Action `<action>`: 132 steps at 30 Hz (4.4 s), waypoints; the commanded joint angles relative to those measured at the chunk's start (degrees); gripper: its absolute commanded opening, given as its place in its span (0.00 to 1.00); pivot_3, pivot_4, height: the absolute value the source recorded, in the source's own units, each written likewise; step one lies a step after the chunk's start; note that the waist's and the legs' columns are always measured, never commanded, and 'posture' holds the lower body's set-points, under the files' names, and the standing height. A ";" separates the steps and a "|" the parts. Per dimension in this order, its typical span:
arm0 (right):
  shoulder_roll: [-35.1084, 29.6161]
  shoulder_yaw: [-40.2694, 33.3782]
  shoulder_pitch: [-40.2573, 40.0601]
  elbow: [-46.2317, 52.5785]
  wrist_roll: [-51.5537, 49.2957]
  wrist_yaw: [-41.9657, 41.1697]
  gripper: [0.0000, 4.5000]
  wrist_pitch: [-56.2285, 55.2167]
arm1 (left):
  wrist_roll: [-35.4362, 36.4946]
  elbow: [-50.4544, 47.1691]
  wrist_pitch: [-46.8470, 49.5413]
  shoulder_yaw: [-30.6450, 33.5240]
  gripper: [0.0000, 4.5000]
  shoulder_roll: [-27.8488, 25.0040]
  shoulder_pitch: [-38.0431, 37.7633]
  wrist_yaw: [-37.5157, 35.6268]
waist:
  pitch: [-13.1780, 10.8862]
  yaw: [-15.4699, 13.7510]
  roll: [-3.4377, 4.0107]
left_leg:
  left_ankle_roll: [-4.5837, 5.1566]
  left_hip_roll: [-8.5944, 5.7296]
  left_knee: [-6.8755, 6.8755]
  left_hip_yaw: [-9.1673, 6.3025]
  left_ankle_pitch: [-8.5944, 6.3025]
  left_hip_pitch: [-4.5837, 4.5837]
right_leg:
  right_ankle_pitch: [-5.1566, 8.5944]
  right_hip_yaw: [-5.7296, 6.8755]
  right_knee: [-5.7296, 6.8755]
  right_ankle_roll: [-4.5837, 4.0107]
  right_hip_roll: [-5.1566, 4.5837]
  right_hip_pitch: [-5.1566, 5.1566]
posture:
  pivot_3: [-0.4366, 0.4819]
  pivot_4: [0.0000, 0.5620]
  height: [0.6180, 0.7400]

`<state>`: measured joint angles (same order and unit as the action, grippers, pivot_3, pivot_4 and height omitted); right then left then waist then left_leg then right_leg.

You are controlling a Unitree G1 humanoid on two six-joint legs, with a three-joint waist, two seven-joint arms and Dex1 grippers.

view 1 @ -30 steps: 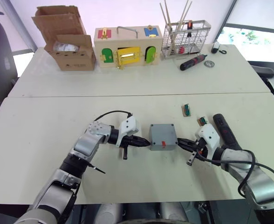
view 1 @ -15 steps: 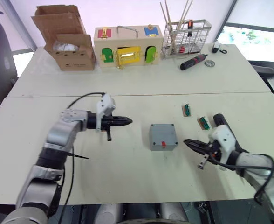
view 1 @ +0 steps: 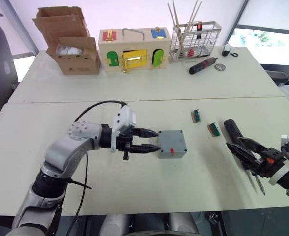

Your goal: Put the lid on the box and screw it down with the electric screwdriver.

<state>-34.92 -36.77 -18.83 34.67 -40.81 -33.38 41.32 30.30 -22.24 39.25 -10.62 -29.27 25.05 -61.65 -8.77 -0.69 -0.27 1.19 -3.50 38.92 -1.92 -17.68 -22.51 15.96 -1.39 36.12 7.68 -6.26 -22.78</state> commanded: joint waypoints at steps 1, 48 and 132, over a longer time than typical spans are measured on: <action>1.66 2.16 2.32 -0.47 3.40 4.23 0.85 -3.29 | -1.52 -2.22 -2.83 -1.61 0.64 -1.15 -0.31 0.10 | 0.01 0.06 0.03 | 0.00 0.00 -0.01 0.00 0.00 0.00 | 0.00 0.00 0.00 0.00 0.02 -0.01 | 0.48 0.27 0.98; 7.76 20.06 19.58 -25.12 19.91 8.57 0.54 -19.40 | 1.35 -10.15 -0.58 -0.75 0.00 -8.18 -4.26 7.20 | -0.03 0.02 0.19 | -0.29 0.00 -0.05 0.02 0.17 0.00 | 0.00 0.04 -0.01 -0.01 0.20 -0.04 | 0.48 0.27 0.98; 12.78 18.32 21.24 -9.72 20.86 21.99 0.01 -1.67 | -3.71 -7.78 -4.80 -3.42 0.00 -7.07 -6.18 7.68 | -0.07 0.07 0.27 | -0.28 0.01 -0.22 0.03 0.16 -0.01 | 0.01 0.00 -0.01 -0.01 0.25 -0.17 | 0.48 0.27 0.98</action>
<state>-22.15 -16.80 2.25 21.76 -19.33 -11.59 40.64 26.64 -28.90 35.56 -14.57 -35.97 18.76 -53.65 -8.84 -0.62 0.00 0.91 -3.49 38.70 -1.89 -17.51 -22.52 15.96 -1.39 36.11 7.67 -6.01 -22.95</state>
